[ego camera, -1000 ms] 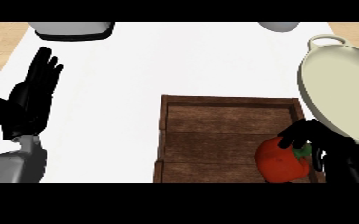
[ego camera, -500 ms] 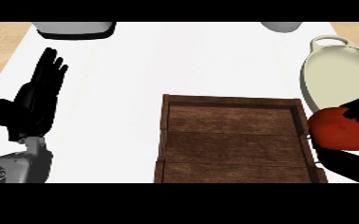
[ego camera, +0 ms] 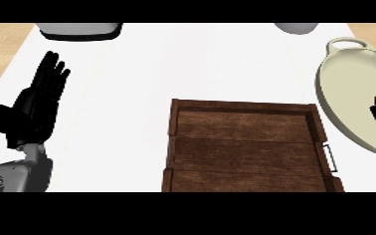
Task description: Pick the bell pepper from the tray and place it in the pot
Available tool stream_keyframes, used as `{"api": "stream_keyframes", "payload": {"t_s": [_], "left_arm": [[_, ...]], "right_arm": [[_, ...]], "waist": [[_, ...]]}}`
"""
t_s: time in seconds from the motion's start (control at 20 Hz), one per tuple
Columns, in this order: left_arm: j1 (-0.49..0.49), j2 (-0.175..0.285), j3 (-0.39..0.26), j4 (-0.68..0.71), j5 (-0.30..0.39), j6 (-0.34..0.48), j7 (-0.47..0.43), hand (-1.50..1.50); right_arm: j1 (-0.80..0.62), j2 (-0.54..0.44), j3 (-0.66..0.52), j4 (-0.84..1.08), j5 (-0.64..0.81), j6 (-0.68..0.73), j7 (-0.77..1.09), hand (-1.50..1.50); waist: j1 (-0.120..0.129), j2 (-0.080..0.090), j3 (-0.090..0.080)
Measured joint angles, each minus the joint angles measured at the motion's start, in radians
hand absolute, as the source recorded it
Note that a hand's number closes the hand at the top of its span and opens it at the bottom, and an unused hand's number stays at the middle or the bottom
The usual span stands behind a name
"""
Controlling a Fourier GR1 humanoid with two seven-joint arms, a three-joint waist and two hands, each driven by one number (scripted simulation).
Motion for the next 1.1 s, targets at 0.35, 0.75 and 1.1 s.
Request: {"api": "stream_keyframes", "payload": {"t_s": [0.35,0.75,1.1], "left_arm": [[-0.036,-0.015,-0.019,-0.015,-0.014,0.016,0.031,0.00],[-0.043,-0.023,-0.015,0.006,-0.027,0.016,0.015,0.00],[-0.058,-0.023,-0.007,0.021,-0.021,0.006,0.017,0.00]], "right_arm": [[-0.020,-0.142,-0.009,0.252,0.223,-0.171,-0.161,1.50],[-0.156,-0.237,0.008,0.734,0.351,-0.402,-0.329,1.50],[-0.279,-0.272,-0.041,1.101,0.273,-0.412,-0.417,-1.50]], "waist": [[0.017,0.008,0.000],[0.018,0.006,0.000],[0.022,0.007,0.001]]}}
